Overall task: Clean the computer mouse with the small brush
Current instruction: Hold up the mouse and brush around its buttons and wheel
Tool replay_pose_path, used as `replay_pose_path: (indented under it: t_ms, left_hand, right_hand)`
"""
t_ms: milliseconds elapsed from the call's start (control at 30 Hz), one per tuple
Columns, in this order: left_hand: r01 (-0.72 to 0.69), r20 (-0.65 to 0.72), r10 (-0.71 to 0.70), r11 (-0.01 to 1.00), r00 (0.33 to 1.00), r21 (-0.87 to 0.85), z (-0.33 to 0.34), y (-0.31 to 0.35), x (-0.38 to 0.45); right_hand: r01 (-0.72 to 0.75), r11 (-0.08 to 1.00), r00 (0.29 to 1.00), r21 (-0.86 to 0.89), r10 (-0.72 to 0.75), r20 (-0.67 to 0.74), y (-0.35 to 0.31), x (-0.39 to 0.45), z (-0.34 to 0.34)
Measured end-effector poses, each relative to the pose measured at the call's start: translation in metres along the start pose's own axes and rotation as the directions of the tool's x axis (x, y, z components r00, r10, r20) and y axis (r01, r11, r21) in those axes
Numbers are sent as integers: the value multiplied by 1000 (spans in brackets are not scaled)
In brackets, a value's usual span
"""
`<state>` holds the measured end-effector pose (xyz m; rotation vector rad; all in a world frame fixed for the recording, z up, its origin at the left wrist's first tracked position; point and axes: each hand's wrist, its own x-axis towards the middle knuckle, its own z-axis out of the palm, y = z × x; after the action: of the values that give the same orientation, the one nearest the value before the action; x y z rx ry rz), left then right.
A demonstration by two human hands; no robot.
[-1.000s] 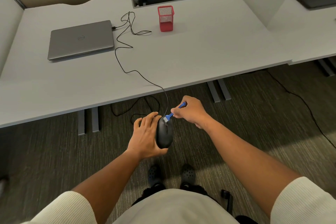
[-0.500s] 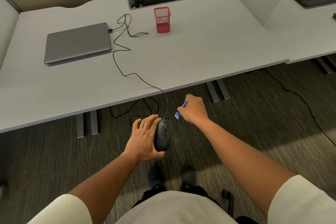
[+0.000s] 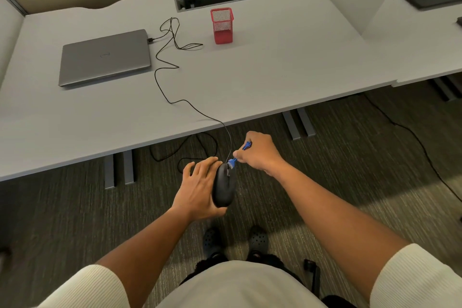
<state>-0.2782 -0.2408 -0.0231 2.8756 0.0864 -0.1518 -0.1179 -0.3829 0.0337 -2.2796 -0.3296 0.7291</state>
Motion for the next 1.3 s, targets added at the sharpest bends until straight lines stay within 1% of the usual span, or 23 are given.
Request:
replay_pose_path:
  t_ms: [67,133,167,267,333,367,467,500,533,633,667,700,733,833,867,967,1033,1067,1100,1167,1200,1233,1300]
  left_hand:
    - [13,-3,-13,1000,1000,-10,0,1,0]
    - [28,-10,-28,999,1000,-16,0,2,0]
    - [29,-11,-29,999,1000,-18,0,2,0]
    - [34,-3,-34,999,999,-20,-1,1,0]
    - [47,-3,-47,999,999,-28,0,1,-1]
    - [49,-2,-49,998,999,-28,0,2,-1]
    - [62,6,-62,998,998,-15,1,1,-2]
    - [68,8,-68,998,998,-15,2,0,-2]
    - [71,9,-71,997,997,-16,2,-1,-2]
    - [70,7,-70,998,998,-9,2,-1,-2]
    - [74,4,-74,997,997,-11,2,-1,-2]
    - [79,0,-79,997,997,-17,2,0,-2]
    - [82,-4,-82,996,997,-23,2,0,-1]
    - [87,-6,-87,996,996,-31,3,-2,-2]
    - [90,-7,-90,995,996,-33,3,-3,-3]
    - [92,-10,-92,996,996,-20,3,-4,-2]
    - [97,-15,-97,995,995,-16,3,-2,-1]
    - [98,-19,-98,995,995,-16,3,-2,0]
    - [99,-21,-100,995,995,-17,3,-1,0]
    - [103,-23,-104,994,994,-17,3,-1,1]
    - [105,-26,-105,994,994,-15,3,-2,1]
    - [104,-29,-105,994,994,-13,3,-2,1]
    - [101,-35,-101,995,994,-5,2,-1,1]
  right_hand:
    - [3,995,991,104,-17,133,-5,-5,0]
    - [2,993,989,120,-20,149,-5,-6,1]
    - [6,997,994,79,-15,112,-4,-6,2]
    - [20,988,997,-152,-31,-74,2,-3,5]
    - [12,981,994,-191,-33,-106,4,-3,4]
    - [0,991,998,-132,-8,-59,4,-3,4]
    - [-103,971,977,218,58,204,-1,-7,0]
    - [-124,958,972,259,65,225,-1,-8,0]
    - [-120,966,978,228,75,195,-1,-9,0]
    - [-43,994,999,-99,41,-22,2,-8,5]
    - [-31,988,998,-150,21,-67,3,-7,6]
    - [-29,989,998,-147,19,-65,4,-7,6]
    - [-36,996,999,-83,35,-13,4,-7,6]
    - [-141,958,965,249,77,249,0,-10,1]
    - [-143,957,965,250,79,249,-1,-10,0]
    - [-74,997,997,-35,75,32,0,-9,5]
    - [-64,993,997,-98,59,-54,0,-9,6]
    - [-60,995,998,-81,58,-28,0,-9,6]
    - [-55,998,997,-28,56,46,0,-9,4]
    - [-80,984,972,159,42,229,-3,-11,1]
    - [-85,975,965,206,29,262,-5,-13,0]
    - [-60,983,973,176,18,232,-6,-13,0]
    - [7,1000,996,14,-8,84,-6,-9,2]
